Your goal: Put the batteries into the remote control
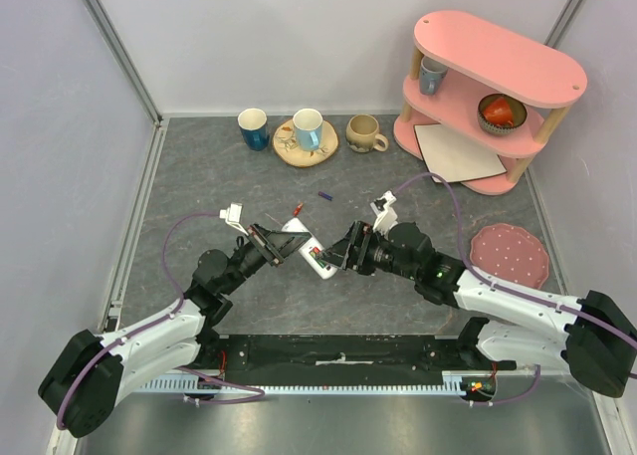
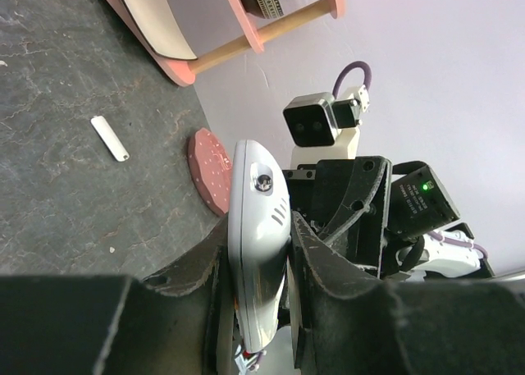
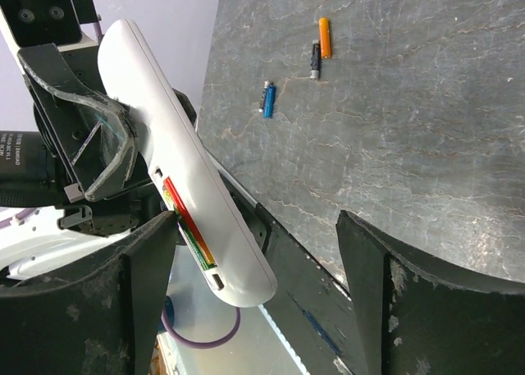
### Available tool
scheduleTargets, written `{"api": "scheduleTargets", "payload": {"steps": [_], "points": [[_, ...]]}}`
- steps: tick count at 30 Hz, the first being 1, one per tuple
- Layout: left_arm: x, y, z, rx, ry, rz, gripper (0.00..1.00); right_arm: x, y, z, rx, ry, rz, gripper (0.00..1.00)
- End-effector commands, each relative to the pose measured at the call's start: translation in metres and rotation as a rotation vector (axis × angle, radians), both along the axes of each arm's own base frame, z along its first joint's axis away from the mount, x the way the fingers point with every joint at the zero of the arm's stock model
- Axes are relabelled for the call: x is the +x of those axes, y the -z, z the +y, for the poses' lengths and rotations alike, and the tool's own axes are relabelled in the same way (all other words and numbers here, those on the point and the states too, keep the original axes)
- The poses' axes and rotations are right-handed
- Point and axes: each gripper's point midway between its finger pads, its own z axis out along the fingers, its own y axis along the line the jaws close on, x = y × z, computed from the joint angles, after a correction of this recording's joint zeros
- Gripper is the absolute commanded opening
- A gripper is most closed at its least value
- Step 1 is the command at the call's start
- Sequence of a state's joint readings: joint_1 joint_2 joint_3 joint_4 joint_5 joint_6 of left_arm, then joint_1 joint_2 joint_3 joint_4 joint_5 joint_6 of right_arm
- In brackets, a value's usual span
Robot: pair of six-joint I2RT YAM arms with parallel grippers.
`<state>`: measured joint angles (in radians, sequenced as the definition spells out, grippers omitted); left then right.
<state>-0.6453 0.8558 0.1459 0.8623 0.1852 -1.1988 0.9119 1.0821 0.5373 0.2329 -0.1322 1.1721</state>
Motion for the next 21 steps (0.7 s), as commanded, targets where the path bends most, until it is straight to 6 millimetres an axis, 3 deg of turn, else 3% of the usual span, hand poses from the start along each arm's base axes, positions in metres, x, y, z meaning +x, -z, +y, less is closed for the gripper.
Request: {"api": "scheduleTargets", "payload": {"steps": [1,2,11,21], "points": [[0.000,-0.042,0.002,-0.084,-0.002,-0.113,0.02,0.003,-0.014,0.001,-0.048,-0.025,-0.057,0.86],[-0.002,-0.039,0.000,-0.084,0.012,-0.100,0.02,0.005,-0.024,0.004,-0.037,-0.031,-0.078,0.87],[-0.013,-0.033,-0.013,-0.074,0.127,-0.055,0.02,-0.006,-0.048,0.020,-0.037,-0.226,-0.194,0.87],[-0.026,-0.042,-0.026,-0.109,0.264,-0.055,0.02,-0.022,-0.043,0.018,-0.073,-0.376,-0.249,0.77]]}}
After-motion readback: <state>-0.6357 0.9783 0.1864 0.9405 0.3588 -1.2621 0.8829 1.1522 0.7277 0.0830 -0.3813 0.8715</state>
